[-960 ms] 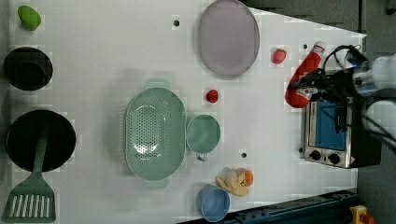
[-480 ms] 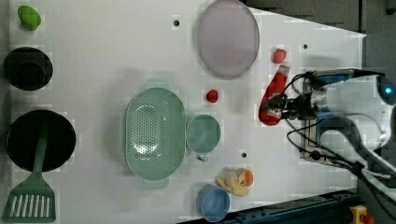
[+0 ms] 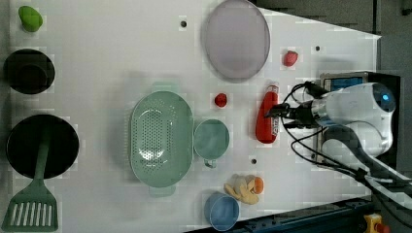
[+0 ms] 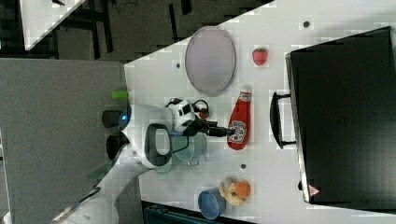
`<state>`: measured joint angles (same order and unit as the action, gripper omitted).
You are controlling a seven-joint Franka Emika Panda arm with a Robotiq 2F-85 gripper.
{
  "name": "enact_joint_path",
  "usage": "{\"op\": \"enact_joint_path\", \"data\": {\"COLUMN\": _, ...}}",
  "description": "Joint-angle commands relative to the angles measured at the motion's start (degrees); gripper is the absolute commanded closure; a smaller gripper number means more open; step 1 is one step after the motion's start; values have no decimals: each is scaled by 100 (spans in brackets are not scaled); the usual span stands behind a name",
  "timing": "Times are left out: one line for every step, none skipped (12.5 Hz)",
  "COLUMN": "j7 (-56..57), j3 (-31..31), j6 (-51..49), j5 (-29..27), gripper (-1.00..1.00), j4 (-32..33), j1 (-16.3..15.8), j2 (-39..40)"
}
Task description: Pick ketchup from strainer and place it on the table
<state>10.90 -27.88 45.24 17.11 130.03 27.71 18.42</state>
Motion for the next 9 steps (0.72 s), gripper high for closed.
{"op": "enact_joint_path", "data": {"j7": 167, "j3": -53, "j6": -331, "j5": -81, "gripper": -100, "j4": -956, "j1": 63, "j2": -984}}
{"op": "enact_joint_path", "data": {"j7": 158, "j3": -93, "j6": -760, "j5": -180, "gripper": -100, "j4": -1207, "j1": 64, "j2": -1163}}
{"op": "enact_joint_path", "data": {"j7": 125, "j3": -138, "j6": -1261, "j5": -368, "gripper": -100, "j4": -1470, "j1": 58, "j2": -1306}}
{"op": "enact_joint_path", "data": {"j7": 65, "j3": -192, "j6": -1788, "j5": -654, "gripper": -100, "j4": -1739, "j1": 57, "j2": -1410}}
{"op": "enact_joint_path", "data": {"j7": -55, "j3": -237, "j6": -2290, "j5": -1026, "gripper": -100, "j4": -2009, "j1": 58, "j2": -1482}}
{"op": "enact_joint_path", "data": {"j7": -220, "j3": -250, "j6": -2758, "j5": -1391, "gripper": -100, "j4": -2269, "j1": 59, "j2": -1531}}
{"op": "enact_joint_path", "data": {"j7": -351, "j3": -242, "j6": -3059, "j5": -1642, "gripper": -100, "j4": -2519, "j1": 59, "j2": -1573}}
{"op": "enact_joint_path", "data": {"j7": -356, "j3": -234, "j6": -3175, "j5": -1657, "gripper": -100, "j4": -2761, "j1": 59, "j2": -1606}}
{"op": "enact_joint_path", "data": {"j7": -366, "j3": -232, "j6": -3214, "j5": -1657, "gripper": -100, "j4": -2974, "j1": 61, "j2": -1636}}
